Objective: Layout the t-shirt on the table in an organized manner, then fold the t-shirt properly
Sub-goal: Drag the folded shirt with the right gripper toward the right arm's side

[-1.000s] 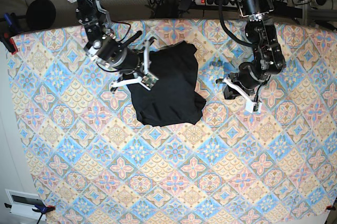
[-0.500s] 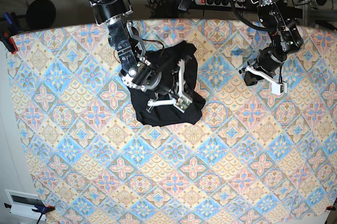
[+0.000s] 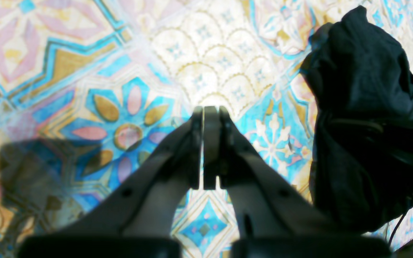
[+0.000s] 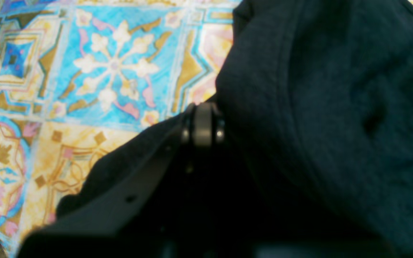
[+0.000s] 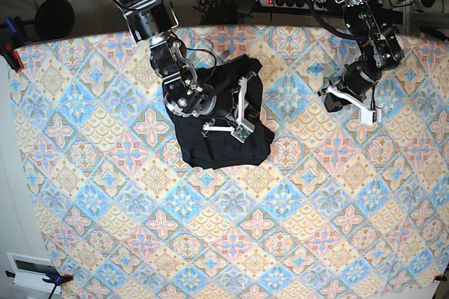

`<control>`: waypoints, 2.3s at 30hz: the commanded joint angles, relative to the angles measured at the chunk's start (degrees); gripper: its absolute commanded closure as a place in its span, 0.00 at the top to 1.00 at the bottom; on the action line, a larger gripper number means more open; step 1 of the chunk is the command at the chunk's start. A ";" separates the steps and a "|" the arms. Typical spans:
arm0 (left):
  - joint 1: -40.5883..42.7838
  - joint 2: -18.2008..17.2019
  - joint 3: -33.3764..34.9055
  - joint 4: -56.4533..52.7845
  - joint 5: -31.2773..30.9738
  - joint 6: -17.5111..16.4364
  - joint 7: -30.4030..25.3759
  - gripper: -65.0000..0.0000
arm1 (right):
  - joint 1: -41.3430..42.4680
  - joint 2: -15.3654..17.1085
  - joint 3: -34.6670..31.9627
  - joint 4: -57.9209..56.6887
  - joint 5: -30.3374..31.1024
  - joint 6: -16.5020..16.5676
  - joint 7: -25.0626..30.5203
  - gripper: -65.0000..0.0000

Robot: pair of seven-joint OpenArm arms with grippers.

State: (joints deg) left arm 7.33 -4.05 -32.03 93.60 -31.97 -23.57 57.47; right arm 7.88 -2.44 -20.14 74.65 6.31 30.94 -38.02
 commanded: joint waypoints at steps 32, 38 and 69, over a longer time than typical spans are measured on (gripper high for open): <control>-1.57 -0.39 0.34 1.04 -1.05 -0.21 -0.99 0.00 | -2.47 14.52 17.37 2.93 -1.51 -0.30 -5.19 0.00; -1.49 -0.39 0.34 1.04 -1.05 -0.21 -0.90 0.00 | -3.53 14.26 16.67 15.59 -1.43 -0.21 -5.72 0.00; -1.22 -1.00 2.19 5.78 -5.53 -0.30 -0.73 0.00 | -19.09 14.44 17.37 25.35 -1.43 -0.21 -5.10 0.00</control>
State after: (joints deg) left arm 6.68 -4.29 -29.63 98.48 -36.69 -23.59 57.69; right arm -11.42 11.60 -3.01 99.02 4.36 30.30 -43.77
